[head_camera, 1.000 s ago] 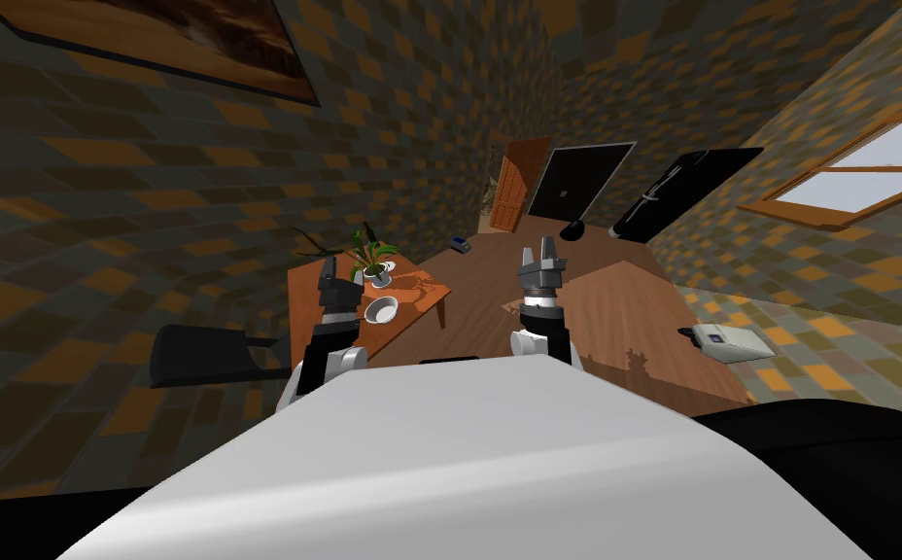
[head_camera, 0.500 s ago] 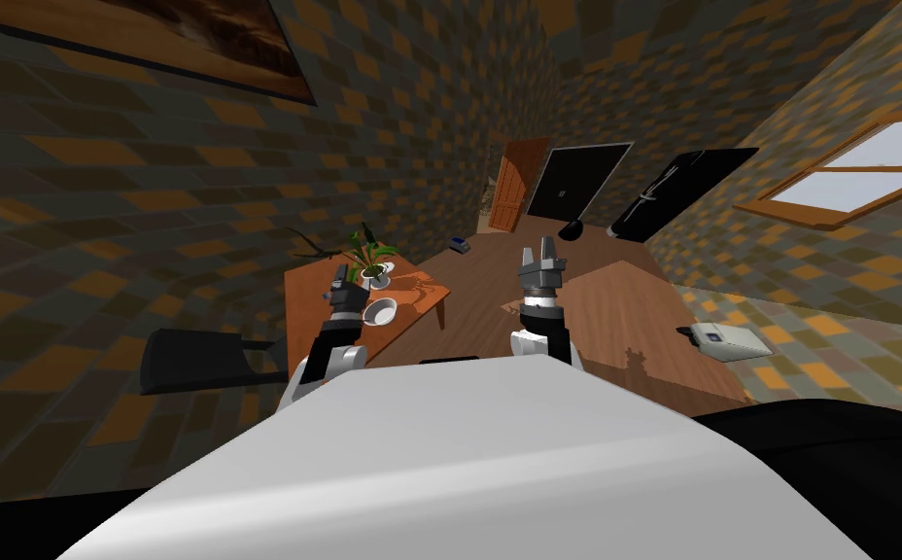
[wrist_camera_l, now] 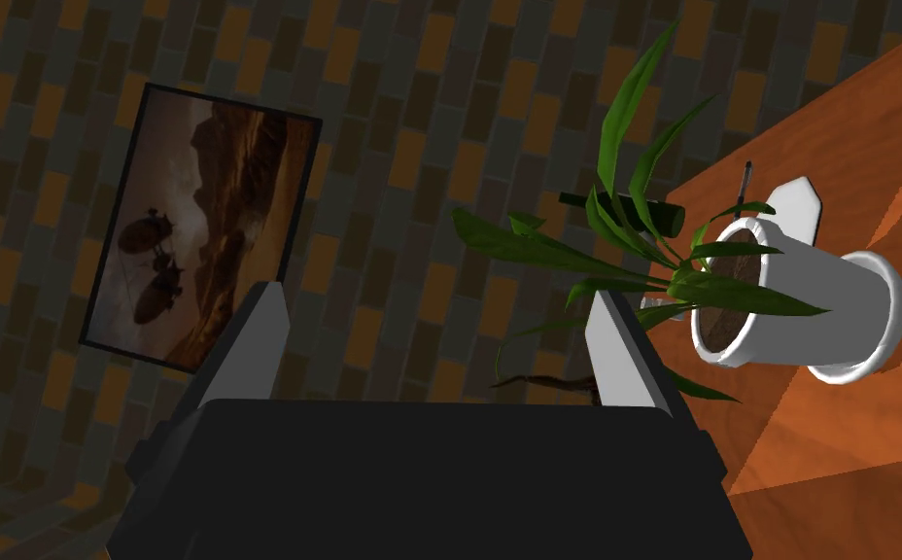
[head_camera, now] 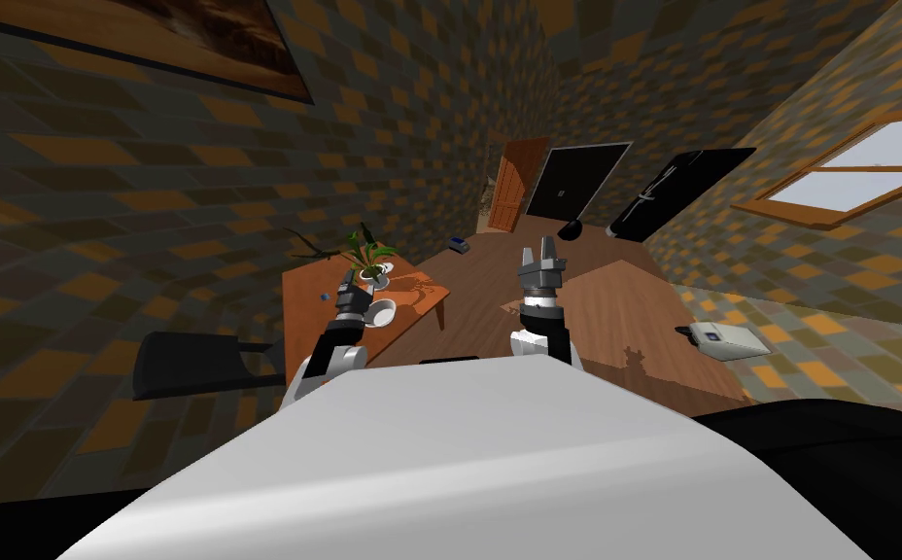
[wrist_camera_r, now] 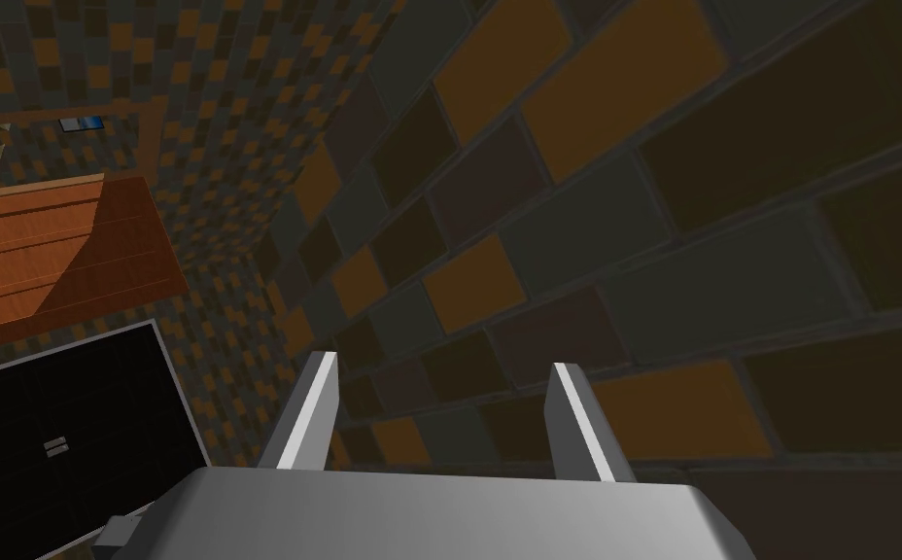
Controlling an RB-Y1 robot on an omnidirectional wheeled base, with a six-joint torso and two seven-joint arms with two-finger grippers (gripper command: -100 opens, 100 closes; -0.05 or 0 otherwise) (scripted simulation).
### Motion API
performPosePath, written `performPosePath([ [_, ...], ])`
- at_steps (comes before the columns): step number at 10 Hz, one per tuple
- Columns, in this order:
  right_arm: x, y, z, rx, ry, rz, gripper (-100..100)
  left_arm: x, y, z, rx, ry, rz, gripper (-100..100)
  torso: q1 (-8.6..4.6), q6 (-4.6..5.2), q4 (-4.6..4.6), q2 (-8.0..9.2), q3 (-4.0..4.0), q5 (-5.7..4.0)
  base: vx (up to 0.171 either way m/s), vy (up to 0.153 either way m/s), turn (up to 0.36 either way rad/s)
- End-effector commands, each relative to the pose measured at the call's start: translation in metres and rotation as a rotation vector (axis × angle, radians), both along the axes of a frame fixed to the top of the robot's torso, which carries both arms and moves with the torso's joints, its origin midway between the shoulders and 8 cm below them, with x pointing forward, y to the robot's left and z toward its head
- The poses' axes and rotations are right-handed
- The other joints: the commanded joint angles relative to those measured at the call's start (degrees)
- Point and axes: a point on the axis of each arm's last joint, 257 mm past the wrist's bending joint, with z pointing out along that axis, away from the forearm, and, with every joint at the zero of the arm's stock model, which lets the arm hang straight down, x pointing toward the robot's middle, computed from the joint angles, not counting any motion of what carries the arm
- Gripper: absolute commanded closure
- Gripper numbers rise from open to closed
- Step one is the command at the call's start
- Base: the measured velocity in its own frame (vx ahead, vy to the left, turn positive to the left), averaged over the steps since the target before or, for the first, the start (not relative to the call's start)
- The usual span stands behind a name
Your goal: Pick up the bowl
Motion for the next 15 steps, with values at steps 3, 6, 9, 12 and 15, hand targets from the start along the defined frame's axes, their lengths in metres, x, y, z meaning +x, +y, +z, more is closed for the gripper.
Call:
performPosePath([
  [3, 0.0, 0.0, 0.0, 0.0, 0.0, 0.0, 0, 0.009, 0.007, -0.034, -0.057, 0.11, 0.006, -100, 0.0, 0.0, 0.0, -0.02, -0.01, 0.0, 0.019, 0.001, -0.014],
  [6, 0.0, 0.0, 0.0, 0.0, 0.0, 0.0, 0, 0.013, 0.014, -0.067, -0.112, 0.209, 0.014, -100, 0.01, 0.0, -0.01, -0.04, -0.02, 0.0, 0.025, 0.004, -0.015],
  [9, 0.0, 0.0, 0.0, 0.0, 0.0, 0.0, 0, 0.014, 0.017, -0.087, -0.14, 0.27, 0.019, -100, 0.0, 0.0, -0.01, -0.04, -0.03, 0.0, 0.021, 0.002, -0.011],
  [12, 0.0, 0.0, 0.0, 0.0, 0.0, 0.0, 0, 0.014, 0.023, -0.123, -0.195, 0.38, 0.03, -100, 0.0, 0.0, -0.01, -0.03, -0.02, 0.0, 0.021, 0.001, -0.017],
  [15, 0.0, 0.0, 0.0, 0.0, 0.0, 0.0, 0, 0.012, 0.028, -0.156, -0.247, 0.481, 0.043, -100, 0.0, -0.01, -0.01, -0.02, -0.01, 0.0, 0.02, 0.0, -0.015],
])
